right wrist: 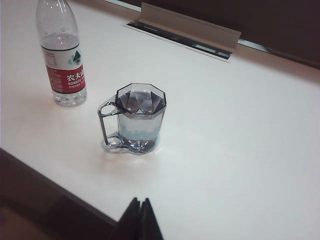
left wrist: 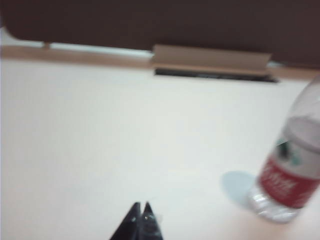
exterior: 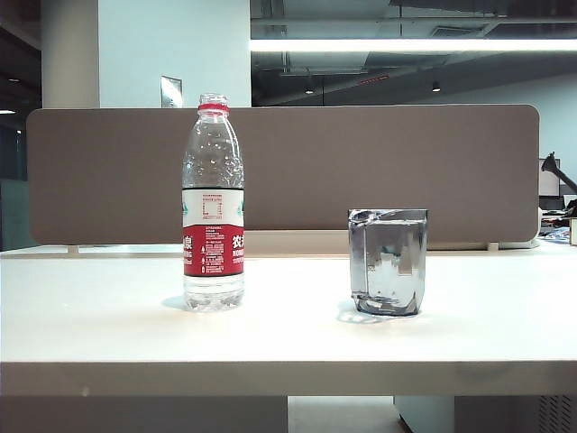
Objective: Pick up the mineral water bottle on the table and pour water into the mug until it's full.
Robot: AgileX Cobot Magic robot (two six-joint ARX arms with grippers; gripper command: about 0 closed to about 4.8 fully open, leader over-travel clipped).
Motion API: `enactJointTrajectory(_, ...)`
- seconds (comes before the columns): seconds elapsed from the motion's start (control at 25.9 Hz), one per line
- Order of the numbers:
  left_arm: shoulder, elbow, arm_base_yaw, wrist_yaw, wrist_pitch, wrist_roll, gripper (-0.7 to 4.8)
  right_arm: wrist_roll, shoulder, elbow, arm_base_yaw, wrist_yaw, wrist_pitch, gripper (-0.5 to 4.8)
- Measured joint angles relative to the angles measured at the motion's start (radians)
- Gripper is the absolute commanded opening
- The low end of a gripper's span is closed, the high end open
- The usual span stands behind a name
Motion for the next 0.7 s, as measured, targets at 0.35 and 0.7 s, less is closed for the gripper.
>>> enactJointTrajectory(0.35, -0.205, -0.090, 0.159, 0.000, -0.050, 0.055, -0.05, 0.000, 0.000, 0.000, 0.000, 0.000, 0.000, -0.05)
enactJointTrajectory(0.7, -0.322, -0.180, 0.177, 0.064, -0.131, 0.065, -0.05, 0.000, 0.000, 0.000, 0.000, 0.000, 0.000, -0.05)
